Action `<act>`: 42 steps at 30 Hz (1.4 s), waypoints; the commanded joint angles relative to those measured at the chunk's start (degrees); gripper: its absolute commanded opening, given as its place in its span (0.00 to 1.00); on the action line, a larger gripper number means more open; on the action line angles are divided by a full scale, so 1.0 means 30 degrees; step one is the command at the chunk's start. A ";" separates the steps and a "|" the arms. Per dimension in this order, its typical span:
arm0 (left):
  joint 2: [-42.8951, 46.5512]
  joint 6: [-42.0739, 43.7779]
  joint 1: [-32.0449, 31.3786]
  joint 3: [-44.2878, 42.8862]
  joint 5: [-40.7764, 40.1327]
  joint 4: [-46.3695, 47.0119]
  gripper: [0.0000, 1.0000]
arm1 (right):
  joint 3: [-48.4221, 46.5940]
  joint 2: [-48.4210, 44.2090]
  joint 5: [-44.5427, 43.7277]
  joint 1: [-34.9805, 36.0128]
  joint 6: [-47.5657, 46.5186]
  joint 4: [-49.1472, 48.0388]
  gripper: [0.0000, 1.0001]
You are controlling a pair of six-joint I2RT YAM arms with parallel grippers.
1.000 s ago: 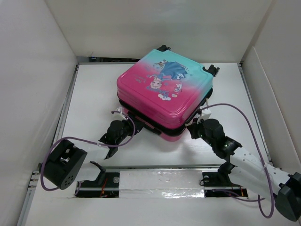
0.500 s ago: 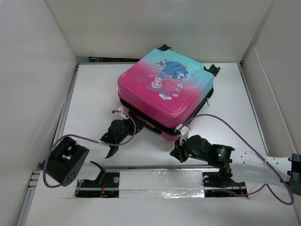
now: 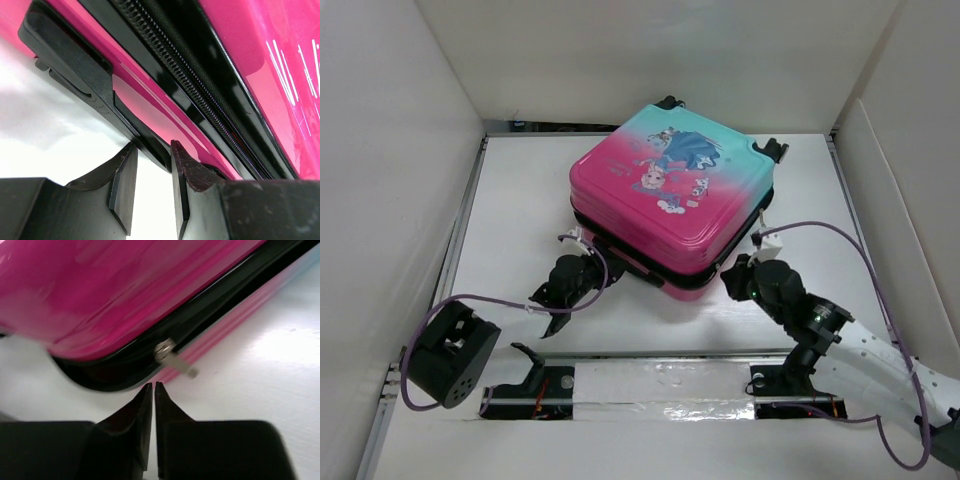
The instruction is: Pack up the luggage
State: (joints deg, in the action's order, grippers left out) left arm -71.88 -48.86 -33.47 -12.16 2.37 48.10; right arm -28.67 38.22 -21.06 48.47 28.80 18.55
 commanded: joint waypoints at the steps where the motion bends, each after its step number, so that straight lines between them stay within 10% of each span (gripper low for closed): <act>1: 0.1866 0.2077 -0.0385 -0.0809 0.1085 0.0171 0.07 | -0.0230 0.0062 0.1562 -0.1854 -0.2182 -0.0993 0.26; 7: 0.2367 0.2663 -0.0385 -0.1159 0.1522 -0.1586 0.40 | -0.0142 0.1263 0.3671 -0.3529 -0.3676 -0.2515 0.33; 16: 0.3538 0.3572 -0.0385 -0.1687 0.1670 -0.4370 0.59 | 0.0296 0.0973 0.5554 -0.3353 -0.4121 -0.3395 0.36; 42: 0.1285 0.2694 -0.0385 -0.1775 0.3515 -0.2646 0.53 | 0.2259 0.1970 0.7986 -0.3763 -0.2920 -0.5977 0.34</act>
State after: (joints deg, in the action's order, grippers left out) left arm -67.29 -39.99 -34.41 -16.01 11.22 35.24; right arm -23.83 43.86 -0.56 37.45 19.40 2.22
